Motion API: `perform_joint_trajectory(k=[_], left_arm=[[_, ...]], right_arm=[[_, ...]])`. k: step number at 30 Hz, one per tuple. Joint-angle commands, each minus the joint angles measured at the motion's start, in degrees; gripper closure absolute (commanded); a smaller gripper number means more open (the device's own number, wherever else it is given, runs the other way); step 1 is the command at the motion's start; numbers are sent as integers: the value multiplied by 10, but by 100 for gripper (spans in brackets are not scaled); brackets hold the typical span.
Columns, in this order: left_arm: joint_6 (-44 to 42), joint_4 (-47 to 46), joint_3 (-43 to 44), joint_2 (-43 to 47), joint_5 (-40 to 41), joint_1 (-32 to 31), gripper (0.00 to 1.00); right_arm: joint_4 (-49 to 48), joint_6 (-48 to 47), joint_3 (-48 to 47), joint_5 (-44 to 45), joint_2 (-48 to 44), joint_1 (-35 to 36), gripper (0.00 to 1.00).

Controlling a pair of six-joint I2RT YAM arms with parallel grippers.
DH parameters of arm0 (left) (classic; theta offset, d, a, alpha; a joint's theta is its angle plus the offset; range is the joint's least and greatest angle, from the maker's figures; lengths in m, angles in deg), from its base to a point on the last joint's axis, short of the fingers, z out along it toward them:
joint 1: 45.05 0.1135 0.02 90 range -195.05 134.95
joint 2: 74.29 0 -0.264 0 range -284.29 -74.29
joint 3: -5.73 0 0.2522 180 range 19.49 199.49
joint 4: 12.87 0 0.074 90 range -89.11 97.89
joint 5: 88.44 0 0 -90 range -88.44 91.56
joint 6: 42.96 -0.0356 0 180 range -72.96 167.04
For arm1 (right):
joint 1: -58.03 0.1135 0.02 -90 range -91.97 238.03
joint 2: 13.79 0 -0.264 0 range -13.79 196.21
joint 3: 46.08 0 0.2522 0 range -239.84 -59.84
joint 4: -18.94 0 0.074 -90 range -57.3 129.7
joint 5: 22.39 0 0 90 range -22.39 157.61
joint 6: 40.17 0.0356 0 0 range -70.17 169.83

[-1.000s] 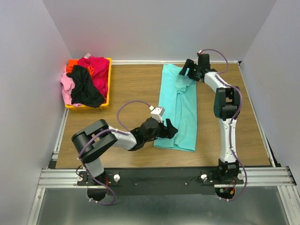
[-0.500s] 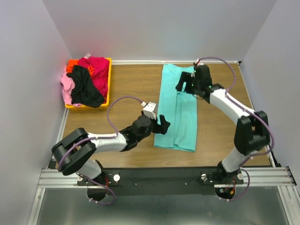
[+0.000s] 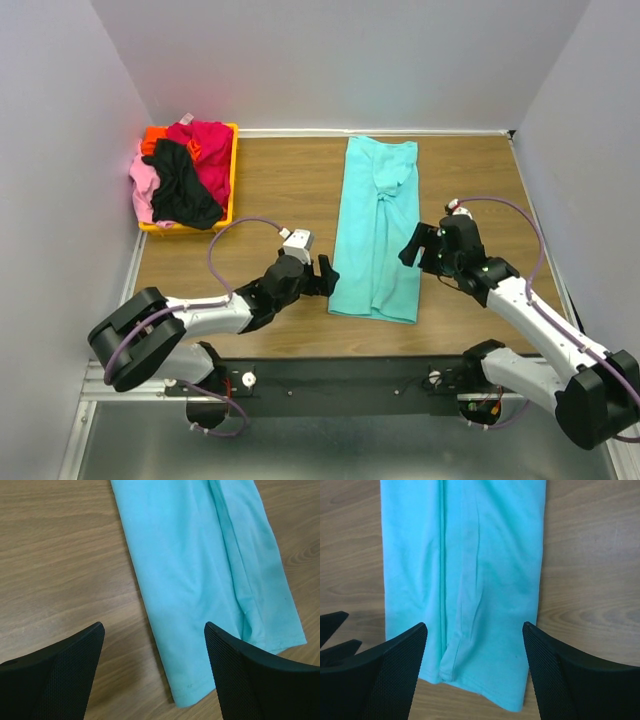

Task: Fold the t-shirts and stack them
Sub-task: Fold the tshirt

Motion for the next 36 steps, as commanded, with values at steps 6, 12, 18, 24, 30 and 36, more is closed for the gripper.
perform_joint_trajectory(k=[6,12,18,24,30,36], left_arm=[[28,76,-13,31,3,1,14],[23,107,-22,49,-23,1,16],[34,96,-37,43,-56,1,18],[35,94,-28,33,-66,-1,22],[38,102,-19,28,-66,-8,24],[42,104,-10,12,-69,-23,25]], right_arm=[[94,40,27,-70,-21,7,28],[134,59,32,-99,-22,25,38],[151,94,66,-89,-31,52,38],[175,112,72,-62,-43,65,38],[178,130,81,-48,-24,82,39],[171,151,93,-12,-20,92,39]])
